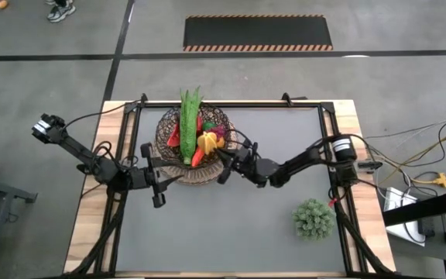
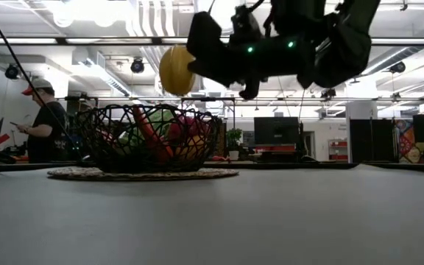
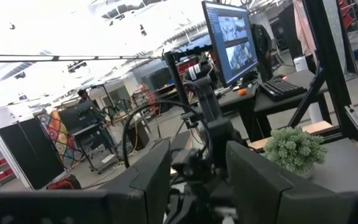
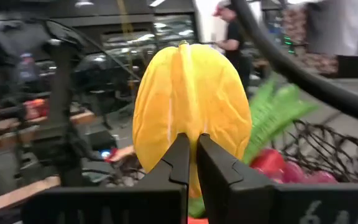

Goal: Build produce basket
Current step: Put the yellow starfruit into the black wire basket

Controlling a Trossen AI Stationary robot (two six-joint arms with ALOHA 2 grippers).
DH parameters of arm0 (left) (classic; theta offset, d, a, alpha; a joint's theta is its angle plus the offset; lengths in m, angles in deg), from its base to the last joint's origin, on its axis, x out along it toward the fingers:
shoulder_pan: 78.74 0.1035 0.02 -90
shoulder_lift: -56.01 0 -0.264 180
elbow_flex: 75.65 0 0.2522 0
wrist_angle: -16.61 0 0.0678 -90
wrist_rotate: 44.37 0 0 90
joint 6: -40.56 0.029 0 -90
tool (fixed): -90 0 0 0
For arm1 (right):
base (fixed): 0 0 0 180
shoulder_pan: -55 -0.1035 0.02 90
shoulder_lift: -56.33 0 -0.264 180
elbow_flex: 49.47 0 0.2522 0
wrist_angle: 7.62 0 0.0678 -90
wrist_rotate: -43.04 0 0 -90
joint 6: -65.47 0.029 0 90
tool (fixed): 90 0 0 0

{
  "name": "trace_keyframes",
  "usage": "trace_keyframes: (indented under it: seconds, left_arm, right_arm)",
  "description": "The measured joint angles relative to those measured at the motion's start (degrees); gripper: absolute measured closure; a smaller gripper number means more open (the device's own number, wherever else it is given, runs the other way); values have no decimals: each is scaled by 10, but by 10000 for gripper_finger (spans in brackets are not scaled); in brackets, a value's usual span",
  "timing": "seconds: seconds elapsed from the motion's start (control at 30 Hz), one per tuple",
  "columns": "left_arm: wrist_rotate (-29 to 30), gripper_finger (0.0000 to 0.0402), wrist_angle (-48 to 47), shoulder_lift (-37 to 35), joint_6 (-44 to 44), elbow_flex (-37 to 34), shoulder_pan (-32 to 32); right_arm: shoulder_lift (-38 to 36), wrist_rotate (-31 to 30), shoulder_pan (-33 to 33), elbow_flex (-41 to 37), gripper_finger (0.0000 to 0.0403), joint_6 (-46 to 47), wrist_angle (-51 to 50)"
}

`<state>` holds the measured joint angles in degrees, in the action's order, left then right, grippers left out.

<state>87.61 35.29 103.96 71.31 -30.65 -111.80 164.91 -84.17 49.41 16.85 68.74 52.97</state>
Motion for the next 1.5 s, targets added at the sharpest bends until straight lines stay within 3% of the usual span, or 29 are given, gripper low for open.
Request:
trace_keyframes:
  seconds: [0.37, 0.67, 1.3, 1.5]
  left_arm:
    - [0, 263, 1, 0, 0, 0, 0]
    - [0, 263, 0, 0, 0, -1, 0]
    - [0, 263, 0, 0, 1, -1, 0]
    - [0, 263, 0, 0, 1, -1, 0]
  right_arm:
    - [81, -54, 0, 55, 394, 99, 1]
    - [110, -94, -4, 81, 394, 102, -15]
    - [111, -92, -7, 90, 389, 93, -63]
    - [111, -90, -8, 90, 360, 88, -63]
